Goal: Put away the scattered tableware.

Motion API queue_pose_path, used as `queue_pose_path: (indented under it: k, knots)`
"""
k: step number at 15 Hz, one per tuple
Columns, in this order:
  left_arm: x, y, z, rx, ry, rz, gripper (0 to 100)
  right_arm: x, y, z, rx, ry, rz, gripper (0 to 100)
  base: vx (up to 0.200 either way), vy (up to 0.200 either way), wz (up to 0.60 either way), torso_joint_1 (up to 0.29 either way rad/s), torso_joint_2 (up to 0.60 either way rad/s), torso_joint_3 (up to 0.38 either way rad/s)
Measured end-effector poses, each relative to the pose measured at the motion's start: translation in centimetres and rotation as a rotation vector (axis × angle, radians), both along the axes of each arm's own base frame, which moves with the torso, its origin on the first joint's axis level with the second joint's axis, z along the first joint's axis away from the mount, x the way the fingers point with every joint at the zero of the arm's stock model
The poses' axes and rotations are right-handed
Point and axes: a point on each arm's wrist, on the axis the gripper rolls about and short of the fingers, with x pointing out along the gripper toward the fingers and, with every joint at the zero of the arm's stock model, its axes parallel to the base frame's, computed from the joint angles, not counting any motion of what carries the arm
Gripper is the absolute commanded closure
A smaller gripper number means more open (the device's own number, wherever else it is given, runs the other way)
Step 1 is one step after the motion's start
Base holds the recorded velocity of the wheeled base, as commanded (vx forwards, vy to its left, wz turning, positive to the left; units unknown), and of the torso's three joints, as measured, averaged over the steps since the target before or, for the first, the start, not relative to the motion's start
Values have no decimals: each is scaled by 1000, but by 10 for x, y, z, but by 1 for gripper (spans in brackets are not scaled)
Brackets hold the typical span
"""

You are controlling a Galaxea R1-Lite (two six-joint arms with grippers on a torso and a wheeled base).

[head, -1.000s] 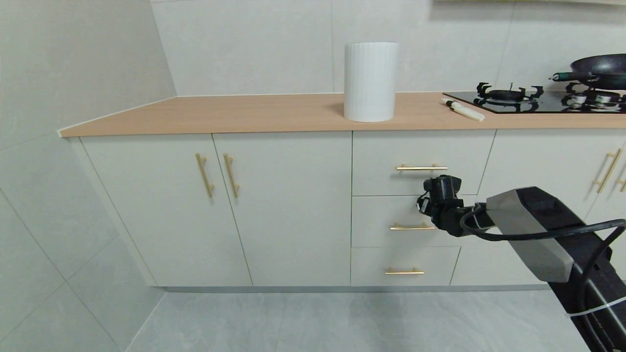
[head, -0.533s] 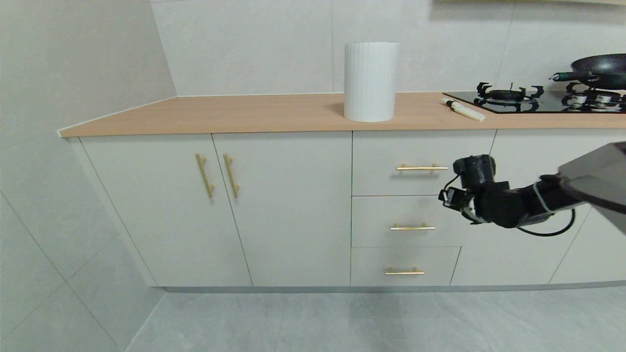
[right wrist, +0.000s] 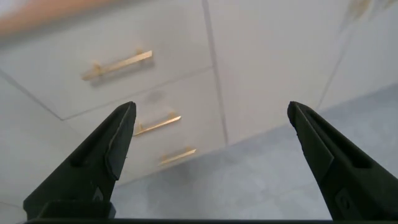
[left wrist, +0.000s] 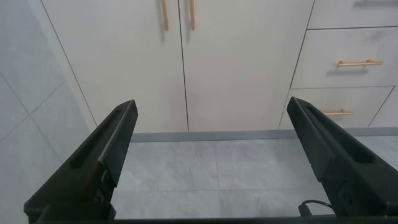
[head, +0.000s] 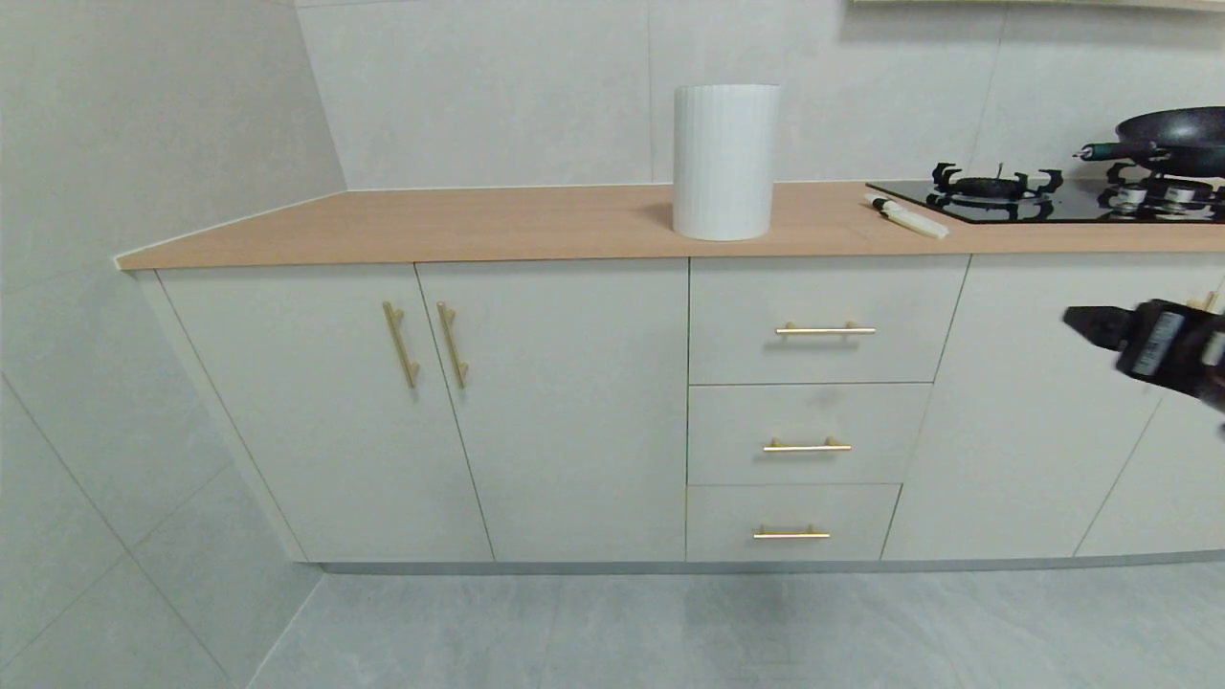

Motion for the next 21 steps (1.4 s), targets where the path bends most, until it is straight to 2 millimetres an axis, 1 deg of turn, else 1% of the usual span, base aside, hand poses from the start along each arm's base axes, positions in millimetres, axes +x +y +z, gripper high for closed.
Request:
queue_pose_path:
  k: [2,3,5,6,7,9,10,11,13,14,15,16,17,19,21]
  knots:
    - [0,0,0,0,0,0,0,-66,-17,6,-68,-76,-5,0,0,0,0,0,0,0]
    - [0,0,0,0,0,-1,0,-100,-25,4,-106,-107,-14,0,0,0,0,0,0,0]
    - [0,0,0,0,0,0,0,-156,-37,-12,-165,-135,-45,0,0,0,0,0,0,0]
    - [0,0,0,0,0,0,0,-180,-41,-25,-192,-138,-65,0,0,0,0,0,0,0]
    - [0,0,0,0,0,0,0,-199,-43,-36,-209,-153,-75,0,0,0,0,0,0,0]
    - [0,0,0,0,0,0,0,-230,-45,-64,-240,-178,-103,0,0,0,0,0,0,0]
    - [0,0,0,0,0,0,0,-239,-44,-78,-249,-184,-126,0,0,0,0,0,0,0]
    - [0,0,0,0,0,-1,0,-242,-43,-94,-254,-179,-147,0,0,0,0,0,0,0]
    - [0,0,0,0,0,0,0,-238,-43,-119,-251,-205,-173,0,0,0,0,0,0,0]
    - [0,0,0,0,0,0,0,-234,-42,-128,-250,-232,-144,0,0,0,0,0,0,0]
    - [0,0,0,0,0,0,0,-230,-40,-137,-252,-270,-72,0,0,0,0,0,0,0]
    - [0,0,0,0,0,0,0,-226,-38,-145,-255,-295,4,0,0,0,0,0,0,0]
    - [0,0,0,0,0,0,0,-224,-37,-151,-256,-284,73,0,0,0,0,0,0,0]
    - [0,0,0,0,0,0,0,-221,-35,-166,-252,-194,173,0,0,0,0,0,0,0]
    - [0,0,0,0,0,0,0,-221,-34,-167,-246,-191,221,0,0,0,0,0,0,0]
